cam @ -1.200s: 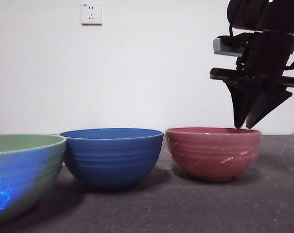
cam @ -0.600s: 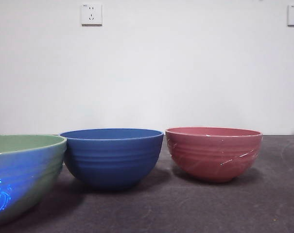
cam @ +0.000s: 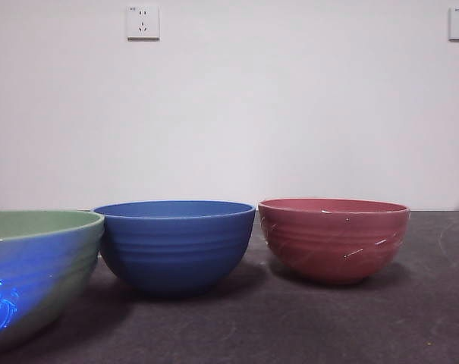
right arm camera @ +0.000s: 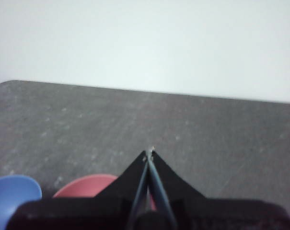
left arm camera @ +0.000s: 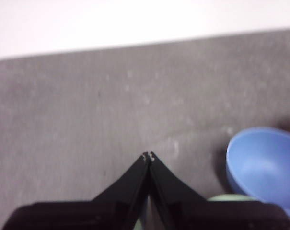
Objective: Pick up the green bowl on the top,put the green bowl on the left,pick up the red bowl in the middle,put the red bowl on the right
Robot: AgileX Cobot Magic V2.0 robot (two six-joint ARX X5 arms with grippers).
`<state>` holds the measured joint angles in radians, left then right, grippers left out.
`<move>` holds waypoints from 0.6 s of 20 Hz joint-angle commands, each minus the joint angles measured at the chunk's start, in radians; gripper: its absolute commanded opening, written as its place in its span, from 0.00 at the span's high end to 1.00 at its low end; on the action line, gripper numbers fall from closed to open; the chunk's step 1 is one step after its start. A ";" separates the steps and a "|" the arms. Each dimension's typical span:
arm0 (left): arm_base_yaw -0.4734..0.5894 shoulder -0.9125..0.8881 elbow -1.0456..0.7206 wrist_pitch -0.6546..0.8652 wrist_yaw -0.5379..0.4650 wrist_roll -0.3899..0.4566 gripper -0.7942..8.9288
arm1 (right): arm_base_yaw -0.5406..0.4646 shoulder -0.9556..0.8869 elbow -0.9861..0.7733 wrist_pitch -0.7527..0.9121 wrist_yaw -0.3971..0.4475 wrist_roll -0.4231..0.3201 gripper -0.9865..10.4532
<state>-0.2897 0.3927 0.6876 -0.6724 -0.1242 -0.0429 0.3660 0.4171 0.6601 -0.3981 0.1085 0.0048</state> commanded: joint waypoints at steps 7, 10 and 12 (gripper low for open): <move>0.003 -0.001 -0.007 -0.123 -0.003 -0.013 0.92 | 0.001 0.011 -0.005 -0.008 0.003 0.021 0.91; 0.003 -0.001 -0.007 -0.126 -0.003 -0.013 0.92 | 0.001 0.011 -0.005 -0.008 0.003 0.021 0.91; 0.000 -0.004 -0.008 -0.123 -0.002 -0.013 0.92 | 0.001 0.011 -0.005 -0.008 0.003 0.021 0.91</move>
<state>-0.2905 0.3920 0.6876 -0.8001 -0.1242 -0.0460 0.3660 0.4282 0.6598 -0.4137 0.1085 0.0151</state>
